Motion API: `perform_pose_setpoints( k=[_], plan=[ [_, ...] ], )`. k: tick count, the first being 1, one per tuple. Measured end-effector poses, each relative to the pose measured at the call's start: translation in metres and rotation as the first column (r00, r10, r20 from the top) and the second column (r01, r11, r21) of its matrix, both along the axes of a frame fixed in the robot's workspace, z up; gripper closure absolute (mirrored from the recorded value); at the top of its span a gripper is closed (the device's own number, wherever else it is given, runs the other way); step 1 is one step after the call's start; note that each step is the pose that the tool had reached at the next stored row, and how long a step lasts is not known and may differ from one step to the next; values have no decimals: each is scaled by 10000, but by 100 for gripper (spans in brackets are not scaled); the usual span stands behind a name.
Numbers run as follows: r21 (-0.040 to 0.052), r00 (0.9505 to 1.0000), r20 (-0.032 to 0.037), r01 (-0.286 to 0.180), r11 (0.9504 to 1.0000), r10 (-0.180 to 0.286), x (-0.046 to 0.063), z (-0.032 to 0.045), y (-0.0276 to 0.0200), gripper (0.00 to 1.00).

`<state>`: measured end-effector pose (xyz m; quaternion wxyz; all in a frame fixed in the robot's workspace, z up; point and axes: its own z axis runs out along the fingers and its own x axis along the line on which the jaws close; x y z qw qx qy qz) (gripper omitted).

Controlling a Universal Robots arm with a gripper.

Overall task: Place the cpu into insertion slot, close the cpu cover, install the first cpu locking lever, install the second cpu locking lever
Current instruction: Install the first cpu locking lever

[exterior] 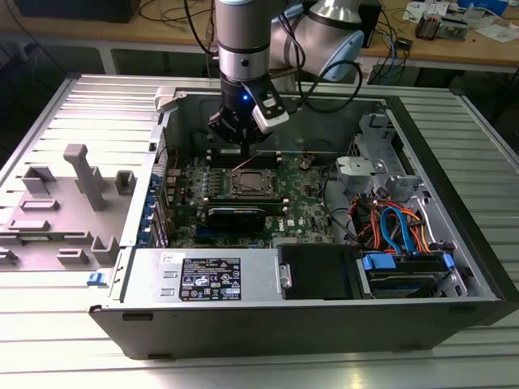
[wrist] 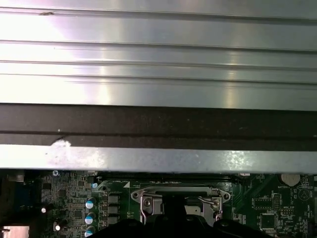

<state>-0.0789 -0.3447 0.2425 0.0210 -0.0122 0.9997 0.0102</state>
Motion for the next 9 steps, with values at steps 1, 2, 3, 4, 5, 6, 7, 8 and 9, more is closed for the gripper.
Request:
perform_pose_setpoints(
  k=[1,2,3,4,5,6,7,8,9],
  plan=[
    [0,10000,0,-2,10000,2,13,-4,8,89],
    [1,10000,1,-5,10000,5,16,-12,12,89],
    [0,10000,0,-11,10000,11,18,-17,14,89],
    [0,10000,0,-16,10000,16,19,-22,15,89],
    [0,10000,0,-19,10000,19,20,-29,16,89],
    [0,10000,0,-19,10000,19,20,-32,16,89],
    [-1,10000,0,-19,10000,19,21,-35,16,89],
    [-2,10000,-2,-19,10000,19,22,-37,16,89],
    [-1,10000,-2,-20,10000,20,24,-39,16,89]
  ],
)
